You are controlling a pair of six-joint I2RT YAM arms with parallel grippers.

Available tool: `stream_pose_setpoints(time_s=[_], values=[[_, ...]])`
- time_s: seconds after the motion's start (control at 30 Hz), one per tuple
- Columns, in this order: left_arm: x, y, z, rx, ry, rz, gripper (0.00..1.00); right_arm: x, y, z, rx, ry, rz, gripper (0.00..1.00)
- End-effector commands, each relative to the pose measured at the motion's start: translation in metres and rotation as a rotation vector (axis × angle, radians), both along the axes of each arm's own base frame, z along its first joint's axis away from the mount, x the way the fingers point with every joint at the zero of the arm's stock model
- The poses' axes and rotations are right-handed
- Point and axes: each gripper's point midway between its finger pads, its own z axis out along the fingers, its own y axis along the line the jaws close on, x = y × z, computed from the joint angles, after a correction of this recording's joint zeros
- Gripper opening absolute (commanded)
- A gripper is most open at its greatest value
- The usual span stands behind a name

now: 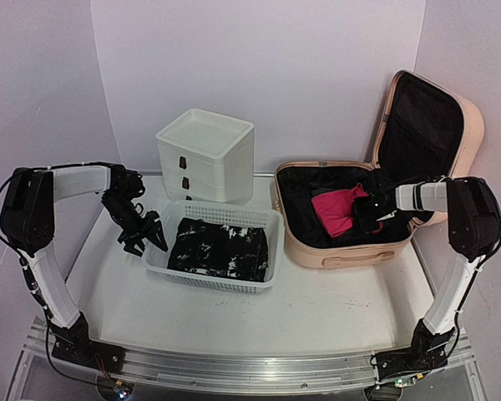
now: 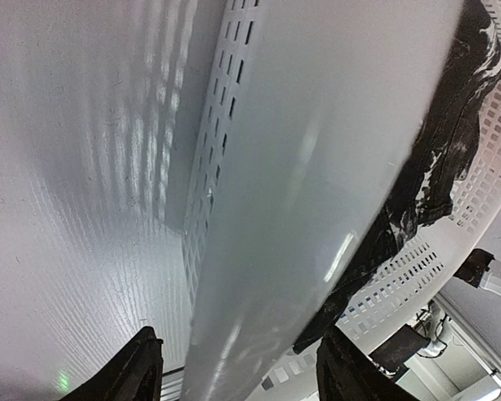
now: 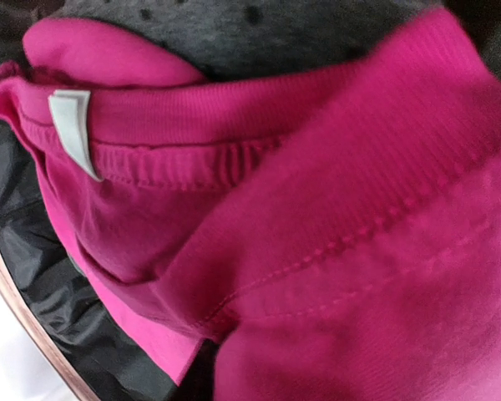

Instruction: Open, take out, and arrange the luggage

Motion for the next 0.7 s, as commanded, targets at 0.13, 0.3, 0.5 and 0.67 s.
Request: stream_pose_setpoints(time_s=[0.13,0.3,0.5,0.67], values=[[0.005,0.0,0.028,-0.011,-0.107,-0.033,0.65,0.004,-0.003,0.036,-0.025,-0.095,-0.006,0.0],[0.007,0.001,0.027,-0.004,-0.123,-0.05,0.66,-0.005,-0.008,0.07,-0.107,-0.162,0.039,0.0],[0.01,0.001,0.028,0.001,-0.144,-0.064,0.66,-0.003,-0.009,0.102,-0.206,-0.249,0.143,0.0],[0.015,0.0,0.034,-0.005,-0.171,-0.063,0.7,0.005,-0.002,0.142,-0.276,-0.328,0.257,0.0]])
